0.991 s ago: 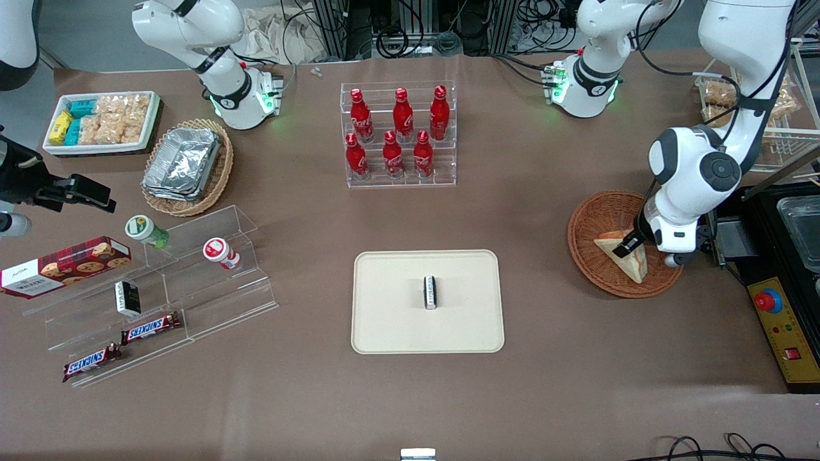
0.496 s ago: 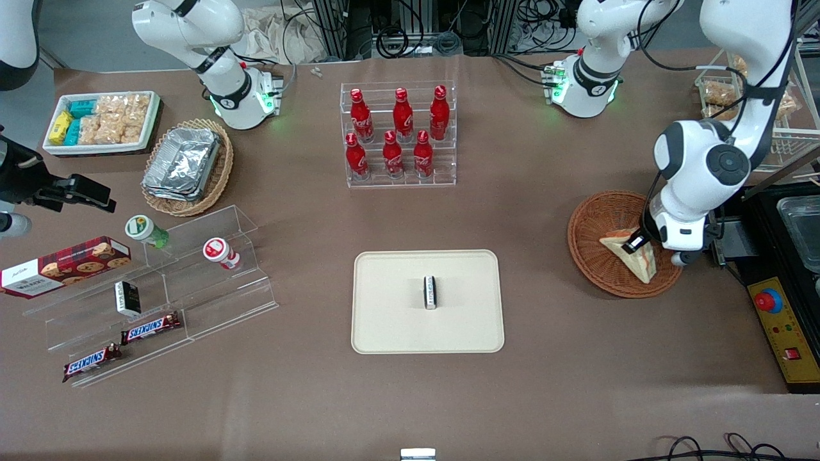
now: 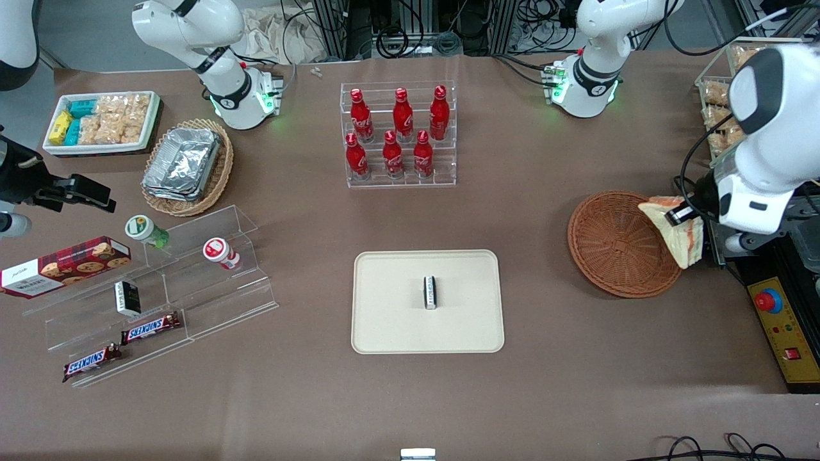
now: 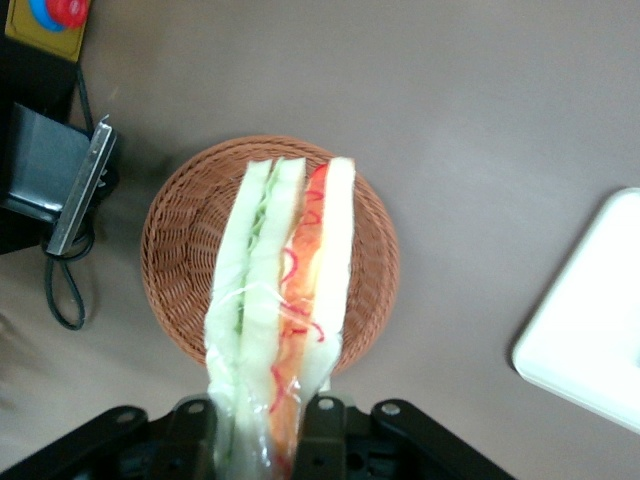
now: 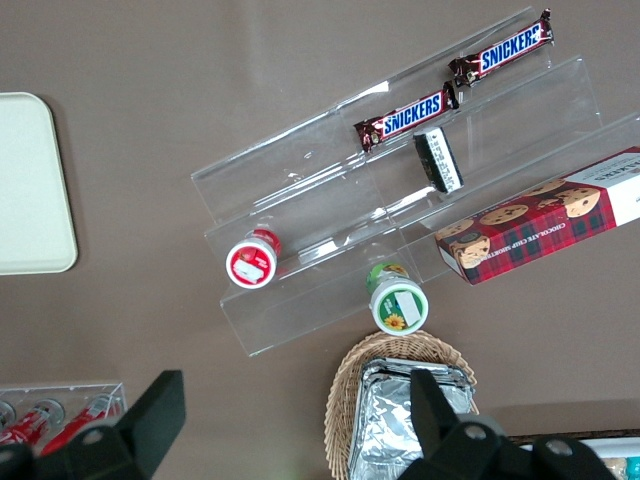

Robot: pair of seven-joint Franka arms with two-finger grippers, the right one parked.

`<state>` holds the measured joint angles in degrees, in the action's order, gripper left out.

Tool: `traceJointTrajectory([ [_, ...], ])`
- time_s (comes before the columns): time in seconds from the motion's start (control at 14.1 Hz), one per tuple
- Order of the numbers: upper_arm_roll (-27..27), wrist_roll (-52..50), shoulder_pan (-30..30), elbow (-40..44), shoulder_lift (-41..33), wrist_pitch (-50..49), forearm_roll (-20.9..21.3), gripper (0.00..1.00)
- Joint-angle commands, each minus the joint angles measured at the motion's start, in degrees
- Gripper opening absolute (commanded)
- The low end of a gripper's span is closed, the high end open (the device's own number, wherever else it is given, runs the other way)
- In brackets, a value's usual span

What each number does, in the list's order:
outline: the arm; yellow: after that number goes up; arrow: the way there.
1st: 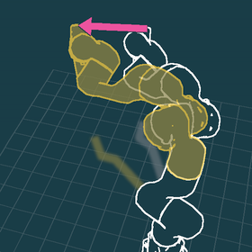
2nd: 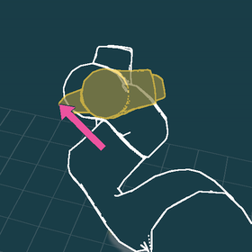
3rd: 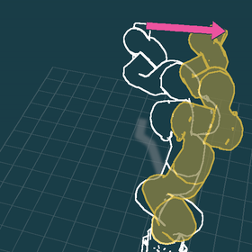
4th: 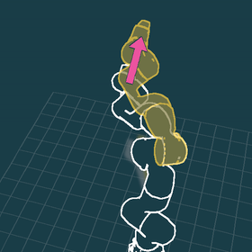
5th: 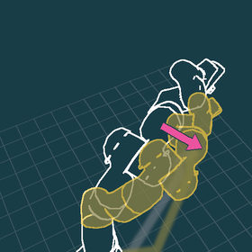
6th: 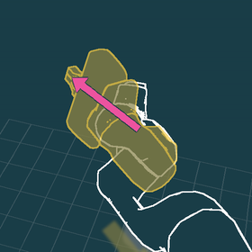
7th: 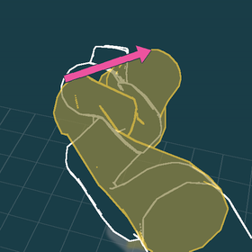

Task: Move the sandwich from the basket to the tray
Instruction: 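Lift the sandwich up out of the basket with the left gripper, then carry the sandwich over the cream tray beside the black box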

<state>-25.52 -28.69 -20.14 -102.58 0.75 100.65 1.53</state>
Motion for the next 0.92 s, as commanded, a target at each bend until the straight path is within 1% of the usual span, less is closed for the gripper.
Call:
traceJointTrajectory([
  [0.0,-7.9,0.3,0.2,9.1,5.8,-3.8,0.1,0.0],
  [0.14,-12.6,-1.6,1.8,11.4,9.5,-3.4,0.6,0.0],
  [0.21,-13.1,-3.2,4.0,12.0,12.0,-2.9,1.7,0.0],
  [0.35,-13.1,-4.3,8.9,12.6,18.0,-1.3,5.9,0.0],
  [0.42,-13.0,-5.5,11.6,12.9,20.9,2.7,6.9,0.0],
  [0.5,-12.8,-9.6,13.7,13.0,24.2,6.5,7.6,0.0],
  [0.57,-12.8,-14.2,15.5,13.1,27.2,9.4,10.0,0.0],
  [0.71,-12.8,-18.1,17.8,13.2,32.4,13.0,16.9,0.0],
  [0.78,-12.8,-19.4,18.2,13.7,34.6,14.5,18.9,0.0],
  [0.85,-12.7,-19.6,18.2,14.4,37.2,16.1,20.0,0.0],
])
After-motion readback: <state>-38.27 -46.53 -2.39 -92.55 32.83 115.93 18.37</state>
